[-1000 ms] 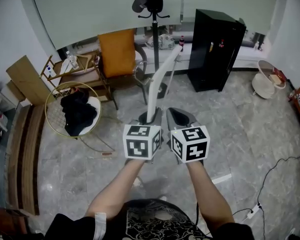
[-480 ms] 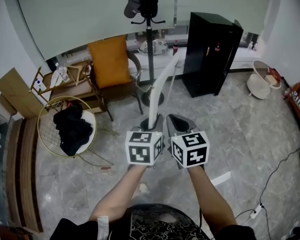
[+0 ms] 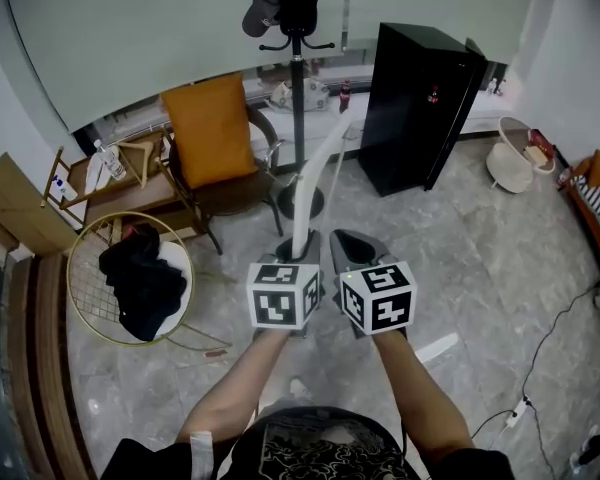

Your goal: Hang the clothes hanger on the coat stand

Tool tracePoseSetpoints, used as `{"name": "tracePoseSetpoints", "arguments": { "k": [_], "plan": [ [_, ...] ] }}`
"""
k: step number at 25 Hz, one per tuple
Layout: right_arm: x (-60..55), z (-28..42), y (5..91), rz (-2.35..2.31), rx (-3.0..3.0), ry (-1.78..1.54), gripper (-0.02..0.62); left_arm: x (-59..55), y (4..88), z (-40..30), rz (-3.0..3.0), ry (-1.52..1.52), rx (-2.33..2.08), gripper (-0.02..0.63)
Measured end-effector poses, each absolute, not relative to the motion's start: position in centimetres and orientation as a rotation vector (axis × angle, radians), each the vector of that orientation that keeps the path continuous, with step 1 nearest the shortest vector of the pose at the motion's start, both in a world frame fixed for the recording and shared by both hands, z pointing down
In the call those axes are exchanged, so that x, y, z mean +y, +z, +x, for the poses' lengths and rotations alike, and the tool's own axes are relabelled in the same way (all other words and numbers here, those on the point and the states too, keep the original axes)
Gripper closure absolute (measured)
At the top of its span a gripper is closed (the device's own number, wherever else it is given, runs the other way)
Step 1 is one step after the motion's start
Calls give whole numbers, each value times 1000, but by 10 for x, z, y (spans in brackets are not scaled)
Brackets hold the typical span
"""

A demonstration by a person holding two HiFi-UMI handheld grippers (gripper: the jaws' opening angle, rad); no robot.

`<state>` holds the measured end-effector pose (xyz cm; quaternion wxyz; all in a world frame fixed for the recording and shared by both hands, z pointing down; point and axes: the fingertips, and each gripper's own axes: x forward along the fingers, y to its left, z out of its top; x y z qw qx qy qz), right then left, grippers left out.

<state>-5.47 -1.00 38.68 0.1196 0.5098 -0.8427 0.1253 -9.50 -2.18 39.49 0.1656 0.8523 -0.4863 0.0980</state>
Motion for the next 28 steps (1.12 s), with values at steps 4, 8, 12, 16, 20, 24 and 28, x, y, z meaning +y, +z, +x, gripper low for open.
{"name": "tracePoseSetpoints", "arguments": {
  "k": [4, 8, 12, 16, 20, 24, 28],
  "plan": [
    [-30, -70, 387, 1507, -2447, 380, 595, -41, 399, -111, 2430, 294, -1362, 566],
    [-44, -80, 388, 1514, -2441, 381, 595, -56, 401, -121, 2428, 289, -1353, 566],
    [-58, -84, 386, 1516, -2443, 378, 595, -70, 400, -125, 2424, 280, -1350, 566],
    [-72, -84, 387, 1516, -2451, 374, 595, -83, 401, -126, 2425, 281, -1350, 566],
    [-88, -77, 393, 1497, -2463, 370, 595, -99, 405, -117, 2419, 286, -1370, 566],
    [-114, -69, 398, 1464, -2495, 369, 595, -123, 410, -105, 2415, 299, -1394, 566],
    [-146, -48, 399, 1438, -2514, 373, 595, -155, 410, -84, 2401, 307, -1419, 566]
  ]
}}
